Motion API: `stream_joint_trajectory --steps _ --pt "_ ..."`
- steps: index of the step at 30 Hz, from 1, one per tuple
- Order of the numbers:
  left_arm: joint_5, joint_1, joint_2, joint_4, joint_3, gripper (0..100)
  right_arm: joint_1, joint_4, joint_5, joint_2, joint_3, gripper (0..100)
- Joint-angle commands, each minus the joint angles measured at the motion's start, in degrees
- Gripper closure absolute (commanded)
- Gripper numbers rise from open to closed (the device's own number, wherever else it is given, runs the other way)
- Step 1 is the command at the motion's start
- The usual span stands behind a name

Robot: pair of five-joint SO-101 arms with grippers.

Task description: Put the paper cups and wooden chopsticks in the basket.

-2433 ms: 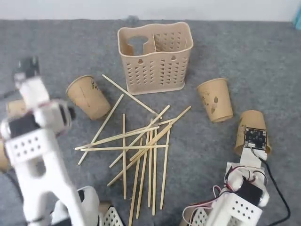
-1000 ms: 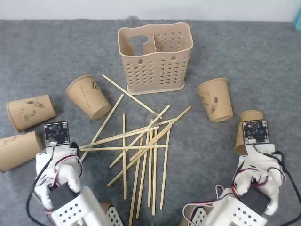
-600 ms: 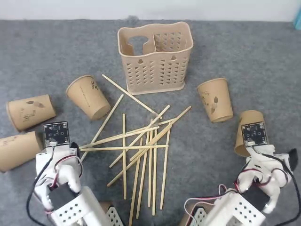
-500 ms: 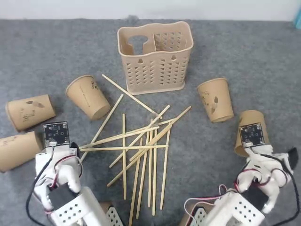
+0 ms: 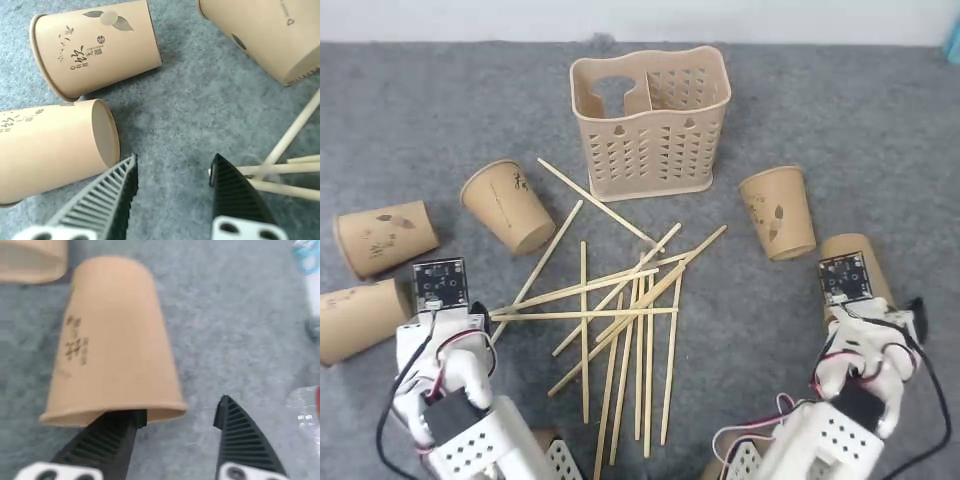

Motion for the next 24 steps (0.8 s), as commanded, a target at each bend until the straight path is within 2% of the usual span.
stream_joint_trajectory --steps 1,10,13,17,21,24 --pt "-0.4 0.0 0.1 0.0 -0.6 78 -1.5 -1.4 -0.7 8.7 -7.0 78.9" --pt "-0.4 -0.1 0.1 0.0 -0.6 78 0.1 -0.7 -2.9 42.3 -28.1 79.3" --pt "-0.4 -1.1 0.0 0.1 -0.6 78 1.9 -0.7 -2.5 50.5 -32.8 86.7" --pt "-0.4 -1.1 -0.1 0.1 -0.6 78 3.3 -0.7 -2.7 55.3 -35.5 99.7" --pt "-0.4 -1.1 -0.1 0.1 -0.6 78 4.2 -0.4 -2.8 55.5 -35.9 99.1" --pt "-0.4 -1.1 -0.1 0.1 -0.6 78 4.6 5.9 -2.8 55.6 -39.4 99.1"
